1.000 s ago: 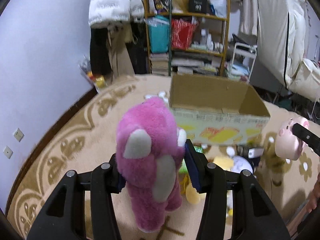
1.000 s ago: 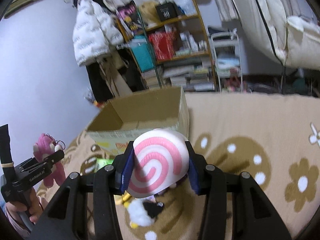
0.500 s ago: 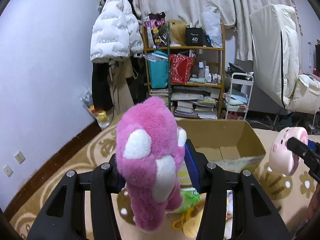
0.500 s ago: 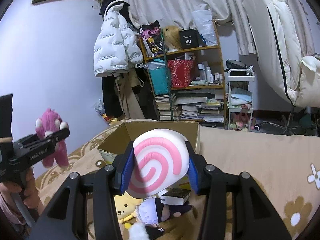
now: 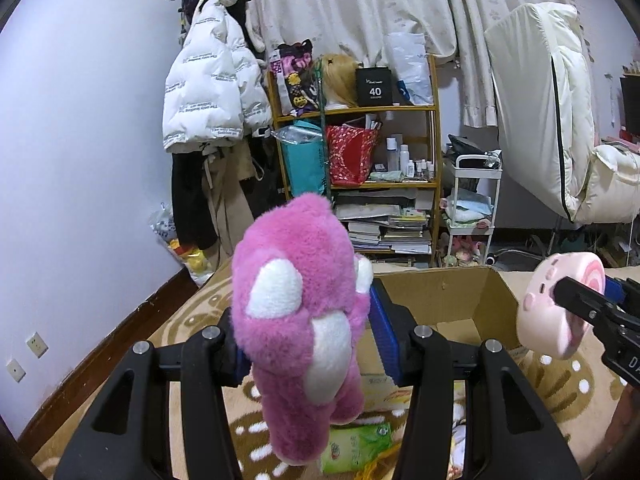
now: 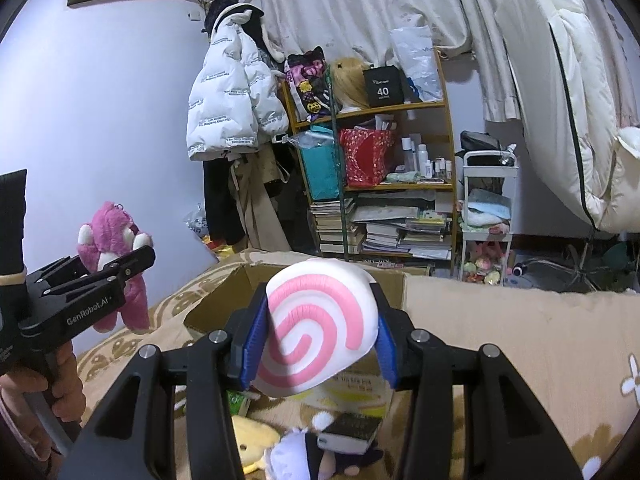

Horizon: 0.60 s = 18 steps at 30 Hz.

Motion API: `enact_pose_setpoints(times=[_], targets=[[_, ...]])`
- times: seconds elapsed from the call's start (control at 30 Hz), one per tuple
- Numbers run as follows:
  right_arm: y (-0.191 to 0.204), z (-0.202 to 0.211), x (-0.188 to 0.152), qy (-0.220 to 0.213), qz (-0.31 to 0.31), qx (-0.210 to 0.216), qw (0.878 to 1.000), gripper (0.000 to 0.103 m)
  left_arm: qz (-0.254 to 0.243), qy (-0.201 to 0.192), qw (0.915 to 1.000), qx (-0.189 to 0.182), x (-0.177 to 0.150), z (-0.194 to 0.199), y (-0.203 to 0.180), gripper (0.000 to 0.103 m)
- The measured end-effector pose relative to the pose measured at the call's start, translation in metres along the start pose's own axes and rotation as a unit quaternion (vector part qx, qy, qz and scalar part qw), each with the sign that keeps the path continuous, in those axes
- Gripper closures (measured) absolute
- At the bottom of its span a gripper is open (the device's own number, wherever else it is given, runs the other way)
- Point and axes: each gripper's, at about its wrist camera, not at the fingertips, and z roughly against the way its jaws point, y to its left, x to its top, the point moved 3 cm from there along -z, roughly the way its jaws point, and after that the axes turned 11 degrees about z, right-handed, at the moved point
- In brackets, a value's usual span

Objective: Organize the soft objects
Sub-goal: 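Lift the pink bear with the left tool while the right tool lifts the swirl cushion, then drop the pink bear into the box with the left tool while the right tool drops the cushion in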

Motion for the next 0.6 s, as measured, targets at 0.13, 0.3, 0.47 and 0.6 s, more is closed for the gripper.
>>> enact_pose_setpoints(times=[0.13,0.3,0.47,0.6], targets=[[0.001,-0.015,0.005,0.002,0.011,0.004,1.0,0.053,-0.009,0.006,0.9999,-0.001,-0.001,-0.014,-0.006,0.054],[-0.003,-0.035,0.009,0.006,0.002,0.011,1.0,0.053,-0.023,0.01,0.9997,-0.003,-0.005,-0.032,-0.014,0.054],[-0.01,-0.056,0.007,0.018,-0.006,0.01,1.0,0.052,-0.028,0.021,0.9993,-0.007,-0.009,-0.052,-0.02,0.054],[-0.015,-0.068,-0.002,0.036,-0.009,0.005,0.999,0.051,-0.035,0.031,0.9989,0.007,-0.015,-0.068,-0.022,0.054]])
